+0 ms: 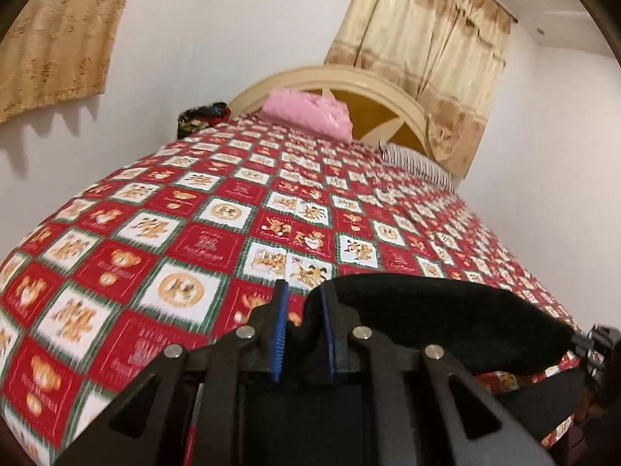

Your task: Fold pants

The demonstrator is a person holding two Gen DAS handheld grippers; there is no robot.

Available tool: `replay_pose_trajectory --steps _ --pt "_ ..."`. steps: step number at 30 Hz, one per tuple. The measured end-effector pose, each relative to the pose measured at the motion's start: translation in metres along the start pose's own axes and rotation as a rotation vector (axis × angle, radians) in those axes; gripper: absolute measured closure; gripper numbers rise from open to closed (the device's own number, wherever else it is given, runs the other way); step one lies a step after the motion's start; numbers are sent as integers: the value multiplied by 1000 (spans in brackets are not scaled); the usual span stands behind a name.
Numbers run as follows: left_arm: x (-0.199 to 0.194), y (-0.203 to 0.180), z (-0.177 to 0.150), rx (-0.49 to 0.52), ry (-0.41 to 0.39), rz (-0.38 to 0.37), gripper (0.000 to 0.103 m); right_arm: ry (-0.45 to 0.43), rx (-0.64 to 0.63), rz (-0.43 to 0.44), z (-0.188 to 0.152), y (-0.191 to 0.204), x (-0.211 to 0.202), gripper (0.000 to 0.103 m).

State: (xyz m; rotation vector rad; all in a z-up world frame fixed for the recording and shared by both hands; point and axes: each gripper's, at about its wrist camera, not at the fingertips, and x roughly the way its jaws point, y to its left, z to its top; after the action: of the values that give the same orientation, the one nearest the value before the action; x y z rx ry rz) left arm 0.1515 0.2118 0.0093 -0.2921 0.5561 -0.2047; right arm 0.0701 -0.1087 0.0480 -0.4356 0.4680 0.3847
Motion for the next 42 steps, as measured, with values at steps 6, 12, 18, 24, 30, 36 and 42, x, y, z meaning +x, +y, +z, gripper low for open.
replay_pose_trajectory --steps 6,12,18,24,30,36,42 --pt "-29 7 -52 28 16 96 85 52 -41 91 -50 50 -18 98" --pt "-32 42 -93 -40 71 263 85 166 -33 143 -104 79 2 98" --pt "-49 66 -109 -154 131 306 80 232 -40 176 -128 89 5 88" --pt "-69 29 -118 -121 162 171 23 201 76 305 -116 76 -22 51" --pt "-42 -13 -121 -207 199 -92 22 21 268 236 -77 52 -10 49" --pt "0 -10 -128 -375 283 -165 33 83 335 213 -92 56 34 72" --pt "1 3 -126 -480 204 -126 33 118 383 234 -125 65 41 72"
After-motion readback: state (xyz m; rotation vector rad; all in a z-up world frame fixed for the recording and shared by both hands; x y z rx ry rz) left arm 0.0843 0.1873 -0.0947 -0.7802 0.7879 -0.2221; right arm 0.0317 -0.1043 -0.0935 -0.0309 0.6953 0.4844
